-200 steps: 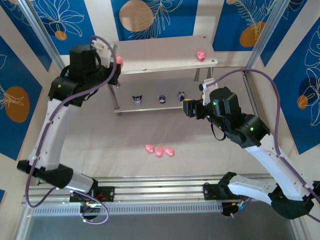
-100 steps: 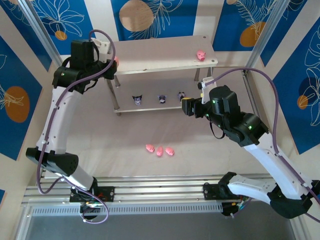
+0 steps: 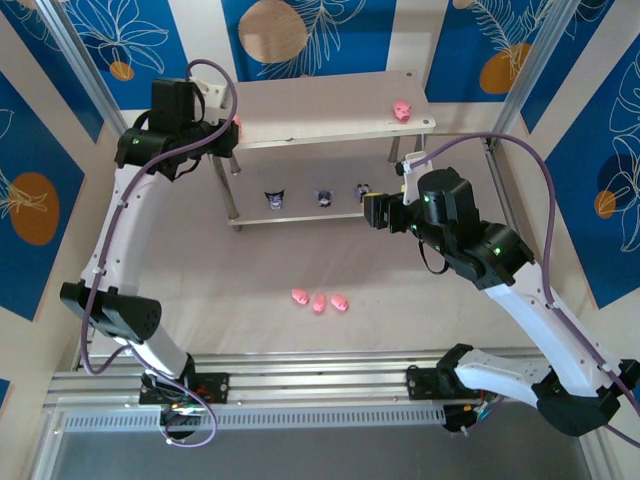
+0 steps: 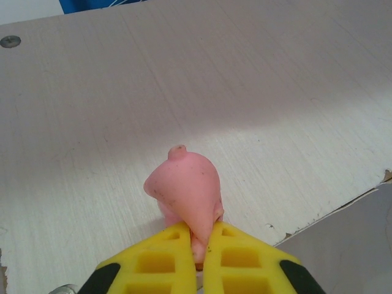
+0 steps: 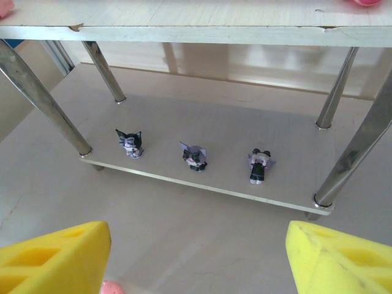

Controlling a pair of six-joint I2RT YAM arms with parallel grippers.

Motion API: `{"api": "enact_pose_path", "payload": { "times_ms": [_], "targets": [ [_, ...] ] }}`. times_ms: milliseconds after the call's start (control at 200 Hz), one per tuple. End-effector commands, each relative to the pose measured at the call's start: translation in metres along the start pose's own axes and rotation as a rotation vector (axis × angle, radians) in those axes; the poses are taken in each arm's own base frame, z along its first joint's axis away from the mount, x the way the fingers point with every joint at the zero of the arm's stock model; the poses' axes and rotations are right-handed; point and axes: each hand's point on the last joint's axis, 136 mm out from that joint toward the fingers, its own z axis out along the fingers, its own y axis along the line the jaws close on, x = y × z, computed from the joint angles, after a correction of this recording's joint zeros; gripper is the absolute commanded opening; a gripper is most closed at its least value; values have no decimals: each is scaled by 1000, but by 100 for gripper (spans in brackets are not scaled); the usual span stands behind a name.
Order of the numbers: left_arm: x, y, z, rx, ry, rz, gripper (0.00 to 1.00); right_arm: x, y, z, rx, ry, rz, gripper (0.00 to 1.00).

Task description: Place and organize the plastic toys onto the shelf

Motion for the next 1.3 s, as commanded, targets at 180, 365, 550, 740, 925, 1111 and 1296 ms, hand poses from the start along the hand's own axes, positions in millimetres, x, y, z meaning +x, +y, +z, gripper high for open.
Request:
{"api": "enact_pose_path", "payload": {
  "times_ms": [180, 365, 550, 740, 925, 1111, 1296],
  "targets": [
    [-9, 13, 1, -39, -28, -17, 23, -10, 0, -4, -20, -35, 15, 76],
    [-10, 17, 8, -49, -28, -27, 26, -10, -2, -2, -19, -32, 18, 76],
    [-15, 22, 14, -61, -40, -31, 27, -9, -5, -1, -11, -28, 24, 76],
    [-18, 24, 18, -63, -49, -37, 29, -8, -8, 0, -6, -25, 32, 76],
    [-21, 26, 14, -74, -62, -37, 35, -8, -7, 0, -12, -25, 35, 76],
    [-27, 25, 3, -82, -89, -34, 43, -8, -6, 0, -19, -27, 42, 76],
    [-35, 23, -13, -85, -129, -26, 52, -5, -6, 1, -14, -14, 41, 77]
  ]
}}
